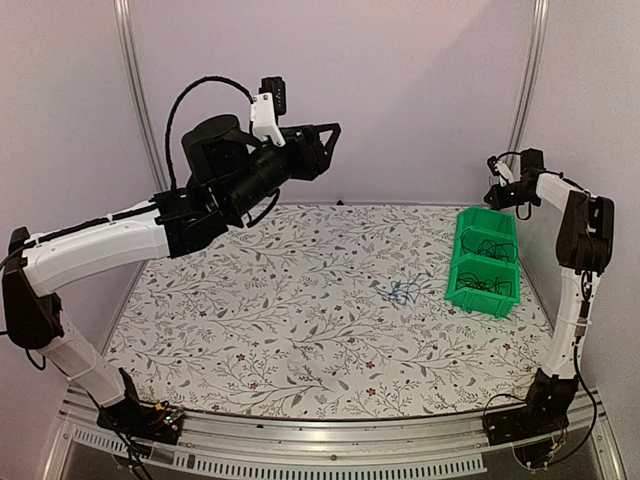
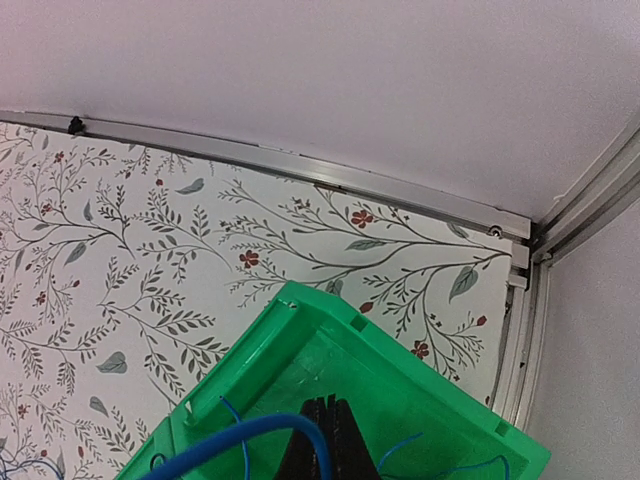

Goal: Untangle the cables

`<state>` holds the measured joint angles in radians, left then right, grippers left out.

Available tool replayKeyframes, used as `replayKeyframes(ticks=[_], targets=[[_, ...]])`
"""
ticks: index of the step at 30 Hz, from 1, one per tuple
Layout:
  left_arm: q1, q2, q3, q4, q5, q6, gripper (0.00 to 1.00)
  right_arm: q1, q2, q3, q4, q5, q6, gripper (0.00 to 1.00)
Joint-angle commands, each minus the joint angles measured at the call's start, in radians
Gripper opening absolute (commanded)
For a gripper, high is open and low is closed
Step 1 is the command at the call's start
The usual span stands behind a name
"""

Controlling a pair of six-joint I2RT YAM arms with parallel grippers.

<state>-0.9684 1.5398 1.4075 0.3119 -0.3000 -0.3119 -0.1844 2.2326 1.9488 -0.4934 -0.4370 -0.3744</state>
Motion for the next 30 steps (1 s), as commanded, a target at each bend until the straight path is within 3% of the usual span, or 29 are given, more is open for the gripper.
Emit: replayKeyframes(ticks=[1,5,9,10,13,22,30], targets=[[-0.003,0.011,0.018,-0.002,0.004,-0.011,0.58,0.002,0.013,-0.026,0.015,0.126,-0.021,0.0],[-0.003,0.016,0.021,-0.002,0.009,-0.011,0.58,0.011,0.008,-0.037,0.029,0.219,-0.019,0.03],[-0.004,0.019,0.025,-0.004,0.015,-0.008,0.58,0.028,0.017,-0.031,0.015,0.294,-0.048,0.15],[-0.004,0.018,0.024,-0.004,0.014,-0.007,0.58,0.029,0.021,-0.024,0.003,0.3,-0.058,0.22],[-0.003,0.012,0.016,0.002,0.009,-0.008,0.58,0.03,0.033,0.005,-0.057,0.327,-0.076,0.31],[-0.001,0.002,-0.028,0.05,0.001,-0.012,0.58,0.028,0.038,0.044,-0.277,0.337,-0.131,0.38],[0.007,-0.008,-0.056,0.067,0.009,-0.026,0.58,0.026,0.014,0.098,-0.422,0.389,-0.221,0.61]])
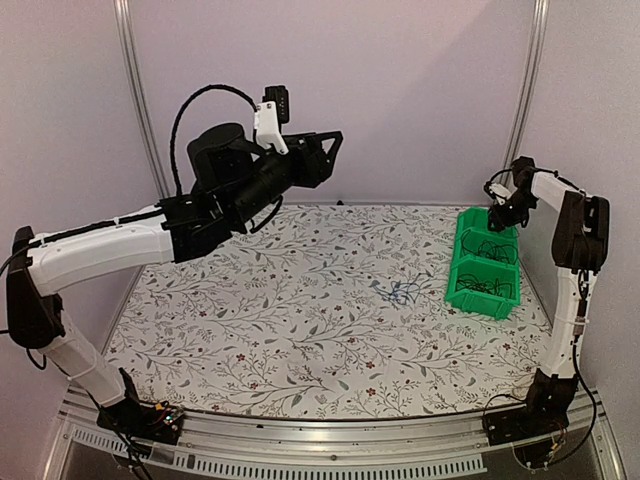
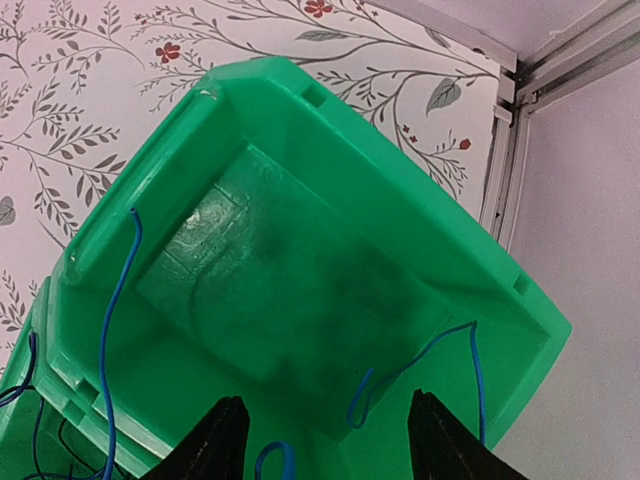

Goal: Untangle the cables

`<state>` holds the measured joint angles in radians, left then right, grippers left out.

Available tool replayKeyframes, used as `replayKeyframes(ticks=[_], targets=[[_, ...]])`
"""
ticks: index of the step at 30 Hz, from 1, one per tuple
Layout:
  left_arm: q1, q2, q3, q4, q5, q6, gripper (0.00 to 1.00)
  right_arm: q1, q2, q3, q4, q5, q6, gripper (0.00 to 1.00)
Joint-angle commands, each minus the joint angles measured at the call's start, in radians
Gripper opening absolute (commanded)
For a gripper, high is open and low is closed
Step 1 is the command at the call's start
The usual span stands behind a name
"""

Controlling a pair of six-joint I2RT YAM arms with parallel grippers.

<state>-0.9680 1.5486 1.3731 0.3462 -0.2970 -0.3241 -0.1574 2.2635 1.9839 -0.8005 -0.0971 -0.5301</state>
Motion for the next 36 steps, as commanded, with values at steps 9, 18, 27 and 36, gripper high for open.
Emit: replayKeyframes(ticks=[9,18,27,36], targets=[[0.021,0.008,-0.009,0.044,0.04,-0.026,0.58,0.009,0.034,0.348,-0.372,0.01,-0.226,0.79],[0.035,0.028,0.016,0.04,0.073,-0.021,0.58,0.087,0.084,0.201,-0.273,0.546,-0.326,0.84],[0.056,0.154,0.026,0.082,0.22,-0.023,0.57,0.095,0.015,0.035,-0.122,0.769,-0.52,0.86],[0.062,0.246,0.009,0.15,0.413,-0.016,0.53,0.097,-0.043,0.135,-0.232,0.756,-0.748,0.88]])
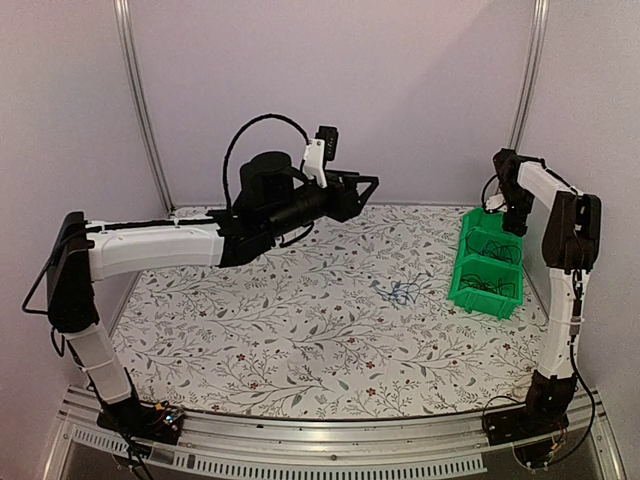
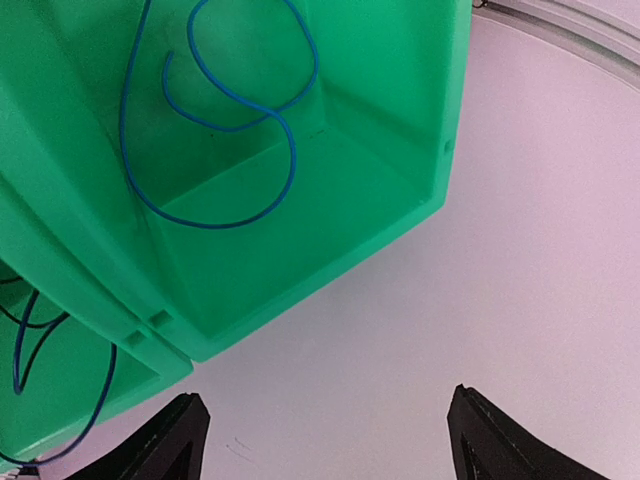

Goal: Untangle the cables

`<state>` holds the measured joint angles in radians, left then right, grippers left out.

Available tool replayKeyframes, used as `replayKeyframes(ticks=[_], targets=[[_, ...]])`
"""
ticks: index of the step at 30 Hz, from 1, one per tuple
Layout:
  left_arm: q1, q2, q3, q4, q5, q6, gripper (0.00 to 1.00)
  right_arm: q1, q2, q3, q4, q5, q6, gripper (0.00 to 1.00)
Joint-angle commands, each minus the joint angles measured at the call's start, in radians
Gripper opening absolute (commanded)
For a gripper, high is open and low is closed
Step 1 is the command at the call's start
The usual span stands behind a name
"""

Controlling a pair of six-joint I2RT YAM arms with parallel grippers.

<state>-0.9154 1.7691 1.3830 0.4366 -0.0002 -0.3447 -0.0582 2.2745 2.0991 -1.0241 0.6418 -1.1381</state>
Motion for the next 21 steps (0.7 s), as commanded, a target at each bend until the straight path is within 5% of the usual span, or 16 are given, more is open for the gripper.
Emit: replayKeyframes(ticks=[1,4,15,21], targets=[[0.01,0.032,0.0,0.058,0.123,0.0,0.53,0.0,-0.063,0.035,0.002,0.0,-0.153,0.88],[0.011,0.023,-0.008,0.048,0.123,0.011,0.53,0.001,-0.073,0.093,-0.03,-0.104,-0.124,0.85],[0.02,-0.064,-0.055,-0.064,0.089,0.02,0.53,0.015,-0.13,0.046,-0.096,-0.764,0.258,0.53],[0.021,-0.085,-0.035,-0.137,0.048,0.017,0.52,0.014,-0.076,0.055,-0.093,-0.909,0.405,0.44]])
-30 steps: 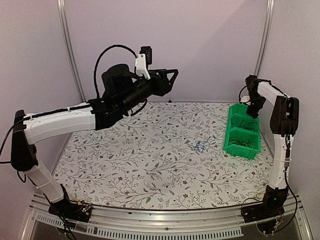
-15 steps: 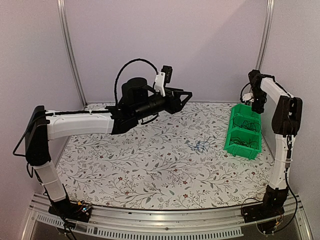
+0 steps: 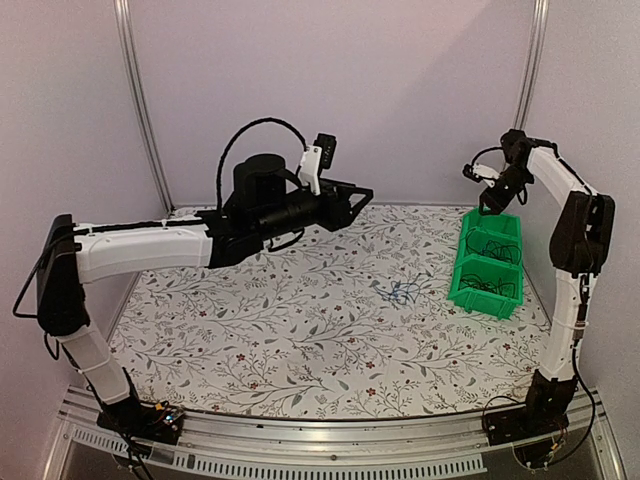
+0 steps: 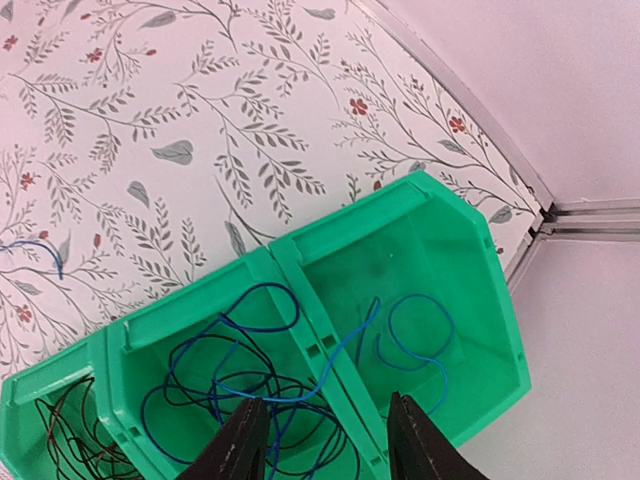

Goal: Untangle the cables

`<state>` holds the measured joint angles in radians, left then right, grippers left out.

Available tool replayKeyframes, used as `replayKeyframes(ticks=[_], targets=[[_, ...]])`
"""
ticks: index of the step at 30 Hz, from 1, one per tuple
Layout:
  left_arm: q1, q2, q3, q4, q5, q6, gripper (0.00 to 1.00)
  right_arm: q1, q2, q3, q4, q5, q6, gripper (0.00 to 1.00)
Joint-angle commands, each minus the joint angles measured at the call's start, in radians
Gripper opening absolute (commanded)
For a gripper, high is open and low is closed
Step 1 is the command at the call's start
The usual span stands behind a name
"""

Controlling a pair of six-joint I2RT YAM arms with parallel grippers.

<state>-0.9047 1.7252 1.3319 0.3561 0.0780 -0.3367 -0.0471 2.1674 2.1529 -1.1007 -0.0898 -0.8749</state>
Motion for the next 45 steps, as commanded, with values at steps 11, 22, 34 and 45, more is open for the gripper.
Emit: replayKeyframes(ticks=[11,22,34,45], targets=[[0.01,-0.047,0.041,-0.103,-0.068,0.003,0.51,-0.016,0.111,0.019,0.015,-0.158,0.235,0.33],[0.009,-0.029,0.062,-0.116,-0.065,0.004,0.51,-0.059,0.138,0.004,0.029,-0.134,0.279,0.31],[0.01,-0.02,0.07,-0.12,-0.06,0.004,0.51,-0.078,0.183,-0.019,0.03,-0.149,0.31,0.25],[0.01,-0.019,0.072,-0.128,-0.066,0.004,0.51,-0.087,0.147,0.045,0.024,-0.187,0.34,0.0]])
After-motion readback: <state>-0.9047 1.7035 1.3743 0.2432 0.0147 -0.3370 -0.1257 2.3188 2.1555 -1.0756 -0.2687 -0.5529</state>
